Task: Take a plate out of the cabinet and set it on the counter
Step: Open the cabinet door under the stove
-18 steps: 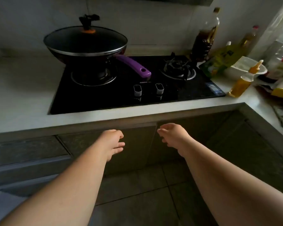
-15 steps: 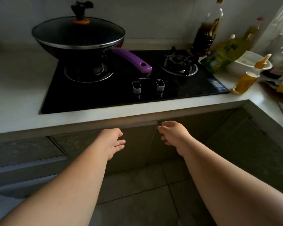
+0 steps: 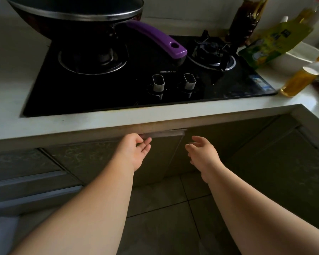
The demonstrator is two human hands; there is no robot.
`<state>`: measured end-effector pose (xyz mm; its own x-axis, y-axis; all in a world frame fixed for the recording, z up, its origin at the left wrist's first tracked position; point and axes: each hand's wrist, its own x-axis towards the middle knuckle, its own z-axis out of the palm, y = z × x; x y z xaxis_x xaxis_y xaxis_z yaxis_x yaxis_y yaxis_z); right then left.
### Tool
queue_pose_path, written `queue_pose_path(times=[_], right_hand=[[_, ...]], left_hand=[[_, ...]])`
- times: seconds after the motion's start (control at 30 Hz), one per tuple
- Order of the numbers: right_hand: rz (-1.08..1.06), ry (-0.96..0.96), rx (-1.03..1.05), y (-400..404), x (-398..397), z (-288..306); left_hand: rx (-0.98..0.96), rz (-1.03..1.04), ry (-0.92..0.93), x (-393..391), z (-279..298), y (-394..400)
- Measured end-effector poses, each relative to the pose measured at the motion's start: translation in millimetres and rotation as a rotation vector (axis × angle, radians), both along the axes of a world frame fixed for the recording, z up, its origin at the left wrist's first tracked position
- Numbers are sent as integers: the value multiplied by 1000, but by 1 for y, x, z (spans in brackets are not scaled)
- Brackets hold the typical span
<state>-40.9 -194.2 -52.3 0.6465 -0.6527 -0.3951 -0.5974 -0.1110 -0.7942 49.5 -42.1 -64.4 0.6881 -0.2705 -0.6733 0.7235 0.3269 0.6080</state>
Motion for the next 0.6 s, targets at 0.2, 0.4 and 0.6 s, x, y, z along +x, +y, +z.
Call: queue_pose_path(times=[0.2, 0.4, 0.6], right_hand=[[279, 106, -318, 5, -10, 6], [777, 452, -453, 35, -28, 9], [1160, 606, -521, 72, -44, 11]], left_hand=[[109, -41, 53, -20, -8, 12], [246, -61, 61, -61, -13, 35], [351, -97, 21, -99, -2, 69]])
